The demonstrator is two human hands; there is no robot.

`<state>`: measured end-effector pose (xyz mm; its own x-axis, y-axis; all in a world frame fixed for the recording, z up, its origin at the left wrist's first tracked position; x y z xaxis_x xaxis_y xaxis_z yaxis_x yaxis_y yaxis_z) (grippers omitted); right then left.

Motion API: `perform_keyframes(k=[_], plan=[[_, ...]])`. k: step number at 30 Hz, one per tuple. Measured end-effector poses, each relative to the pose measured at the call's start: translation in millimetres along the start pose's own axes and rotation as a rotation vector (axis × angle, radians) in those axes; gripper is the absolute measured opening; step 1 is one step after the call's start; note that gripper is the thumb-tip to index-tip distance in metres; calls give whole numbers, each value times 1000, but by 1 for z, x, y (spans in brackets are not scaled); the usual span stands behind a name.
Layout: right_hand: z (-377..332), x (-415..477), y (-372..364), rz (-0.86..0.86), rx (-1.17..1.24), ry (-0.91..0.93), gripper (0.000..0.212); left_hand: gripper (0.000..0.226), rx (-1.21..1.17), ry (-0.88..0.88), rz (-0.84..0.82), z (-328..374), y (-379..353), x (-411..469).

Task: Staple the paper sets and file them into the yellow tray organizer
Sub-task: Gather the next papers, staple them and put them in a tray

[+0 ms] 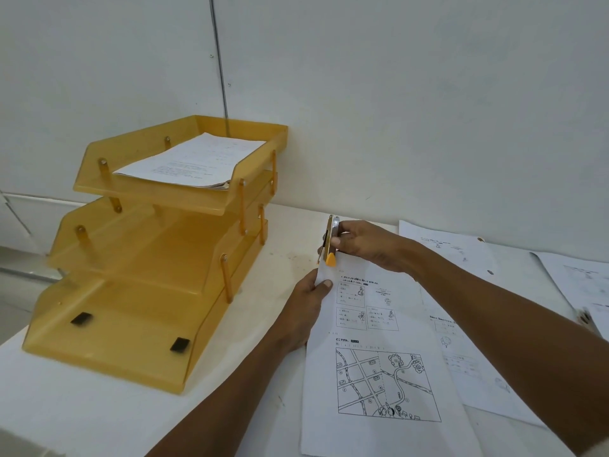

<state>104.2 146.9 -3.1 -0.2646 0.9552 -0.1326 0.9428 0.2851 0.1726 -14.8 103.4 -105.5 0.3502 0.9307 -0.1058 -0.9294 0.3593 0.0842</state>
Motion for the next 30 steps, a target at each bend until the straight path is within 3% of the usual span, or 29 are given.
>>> perform_keyframes(k=[30], plan=[[10,4,5,191,-39,-25,13,26,-12,29,31,13,5,-1]])
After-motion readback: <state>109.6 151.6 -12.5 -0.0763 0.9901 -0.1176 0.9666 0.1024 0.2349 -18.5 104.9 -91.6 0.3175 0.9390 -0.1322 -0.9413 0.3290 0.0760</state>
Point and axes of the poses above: each hand's wrist, its own x-axis towards the middle knuckle, its own y-axis out of the back of the hand, z = x × y, the point moved 7 cm from there along x, towards the middle knuckle, and after that the axes turned 15 degrees about x, right-handed, at the moved point
